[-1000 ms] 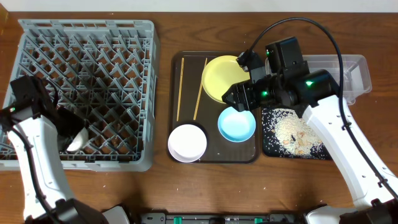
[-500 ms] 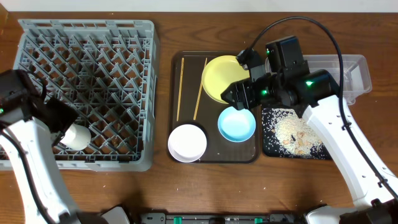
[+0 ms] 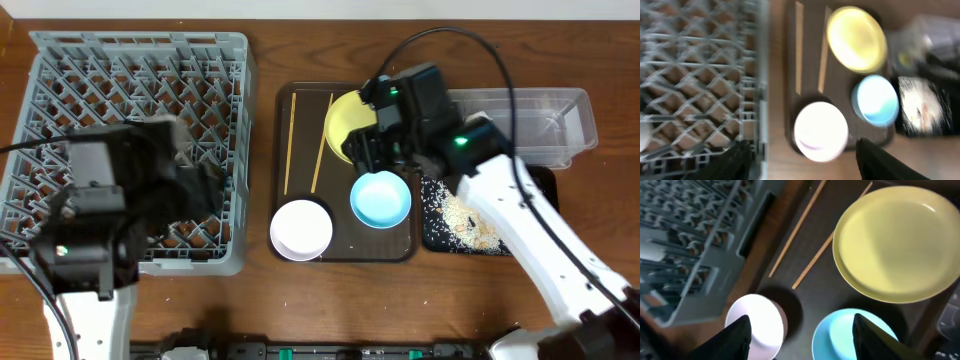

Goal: Sort waste into correct bins and load items into the dishwasher

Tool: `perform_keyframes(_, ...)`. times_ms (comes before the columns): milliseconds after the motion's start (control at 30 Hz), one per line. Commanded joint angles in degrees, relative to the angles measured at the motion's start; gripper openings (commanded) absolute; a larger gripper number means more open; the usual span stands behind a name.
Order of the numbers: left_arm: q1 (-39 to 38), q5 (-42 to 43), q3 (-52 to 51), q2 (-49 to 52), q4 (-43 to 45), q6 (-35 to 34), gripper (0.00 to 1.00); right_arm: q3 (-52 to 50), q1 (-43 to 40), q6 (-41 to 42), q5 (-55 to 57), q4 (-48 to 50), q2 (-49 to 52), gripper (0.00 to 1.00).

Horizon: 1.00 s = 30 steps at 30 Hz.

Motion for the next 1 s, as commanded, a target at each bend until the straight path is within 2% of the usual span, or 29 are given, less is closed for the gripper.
perform_keyframes(0, -4.3, 0.8, 1.0, -0.2, -2.1, 4.2, 0.77, 0.0, 1.9, 2.5, 2.4, 0.5, 3.4, 0.62)
perform_keyframes(133, -5.2, 0.9, 1.0, -0.2, -3.1, 4.2, 0.97, 0.0, 1.9, 3.0, 2.6, 0.5, 3.7, 0.61)
perform_keyframes(300, -5.2, 0.9, 1.0, -0.2, -3.1, 4.2, 0.99, 0.0, 1.8, 3.0, 2.5, 0.5, 3.0, 0.71)
perform_keyframes(333, -5.2, 0.9, 1.0, -0.2, -3.1, 4.2, 0.99, 0.0, 1.8, 3.0, 2.5, 0.5, 3.0, 0.81)
perform_keyframes(367, -5.2, 0.9, 1.0, -0.2, -3.1, 4.2, 1.00, 0.0, 1.8, 3.0, 2.4, 0.4, 3.0, 0.99)
perform_keyframes(667, -5.2, 0.9, 1.0, -0.2, -3.1, 4.2, 1.00, 0.0, 3.0, 3.0, 0.0, 0.2, 3.0, 0.99)
perform_keyframes(800, -5.2, 0.9, 1.0, -0.2, -3.1, 4.2, 1.00, 0.0, 2.6, 1.8, 1.3, -3.3, 2.8, 0.99)
perform_keyframes(967, -5.2, 0.9, 1.0, -0.2, -3.1, 4.2, 1.00, 0.1, 0.1, -2.8, 1.1, -5.9, -3.9, 0.99)
